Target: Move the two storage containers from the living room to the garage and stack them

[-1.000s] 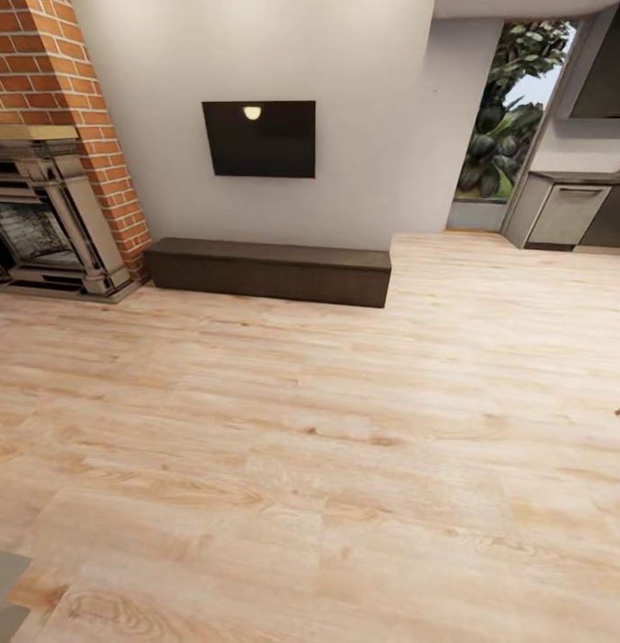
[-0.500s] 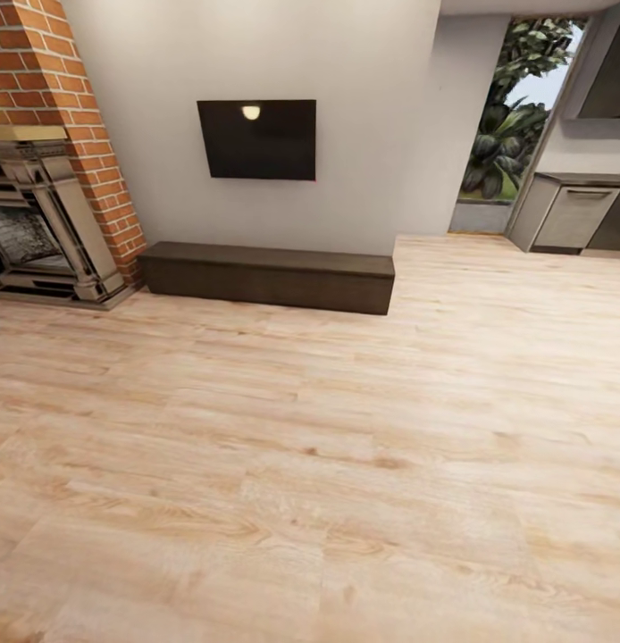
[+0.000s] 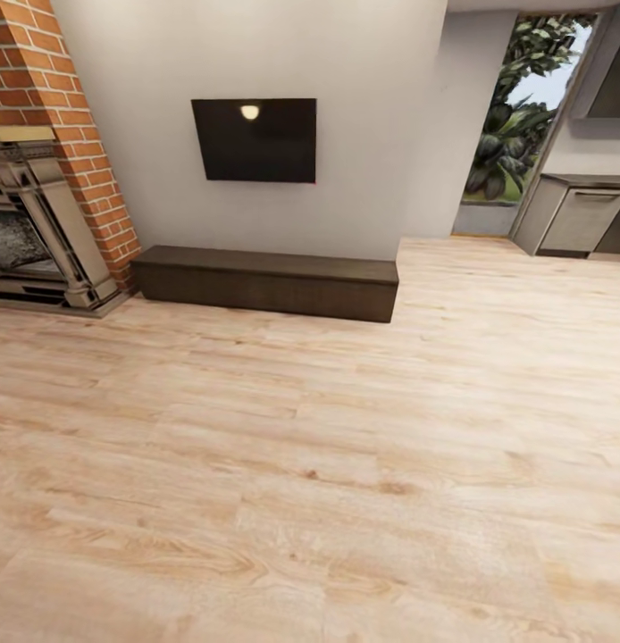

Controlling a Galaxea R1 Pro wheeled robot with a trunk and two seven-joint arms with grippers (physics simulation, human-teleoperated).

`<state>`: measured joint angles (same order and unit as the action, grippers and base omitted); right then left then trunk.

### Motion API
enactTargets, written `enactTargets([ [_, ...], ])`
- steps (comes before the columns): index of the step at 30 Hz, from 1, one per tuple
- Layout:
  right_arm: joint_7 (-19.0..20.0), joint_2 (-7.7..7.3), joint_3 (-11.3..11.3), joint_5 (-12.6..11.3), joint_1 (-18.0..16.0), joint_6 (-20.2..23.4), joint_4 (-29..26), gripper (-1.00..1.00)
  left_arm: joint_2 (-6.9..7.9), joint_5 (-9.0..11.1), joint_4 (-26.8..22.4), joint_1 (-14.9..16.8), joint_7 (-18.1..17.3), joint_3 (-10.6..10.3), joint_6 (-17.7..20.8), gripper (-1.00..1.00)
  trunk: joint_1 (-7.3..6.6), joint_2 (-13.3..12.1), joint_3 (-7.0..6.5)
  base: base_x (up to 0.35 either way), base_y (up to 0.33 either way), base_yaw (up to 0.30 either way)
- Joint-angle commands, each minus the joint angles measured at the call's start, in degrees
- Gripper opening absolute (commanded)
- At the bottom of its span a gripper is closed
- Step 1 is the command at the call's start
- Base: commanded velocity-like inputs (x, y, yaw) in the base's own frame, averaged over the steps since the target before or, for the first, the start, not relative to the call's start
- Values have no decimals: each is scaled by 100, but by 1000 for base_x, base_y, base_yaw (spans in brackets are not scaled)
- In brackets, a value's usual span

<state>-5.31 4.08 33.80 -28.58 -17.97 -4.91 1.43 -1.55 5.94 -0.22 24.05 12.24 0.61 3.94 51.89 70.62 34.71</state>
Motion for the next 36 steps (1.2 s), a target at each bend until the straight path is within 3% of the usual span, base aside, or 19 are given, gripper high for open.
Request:
enactTargets([
  [1,-7,5,48,-51,-7,-27,15,100,-3,54,0,3,15,0,18,100,3,2,5,322,0,0],
  [29,8,45,55,-61,-6,36,15,100,6,56,-1,3,15,0,10,100,3,2,5,322,0,1],
  [36,-14,23,48,-97,-5,3,15,100,12,56,-2,3,15,0,11,100,3,2,27,322,0,222],
])
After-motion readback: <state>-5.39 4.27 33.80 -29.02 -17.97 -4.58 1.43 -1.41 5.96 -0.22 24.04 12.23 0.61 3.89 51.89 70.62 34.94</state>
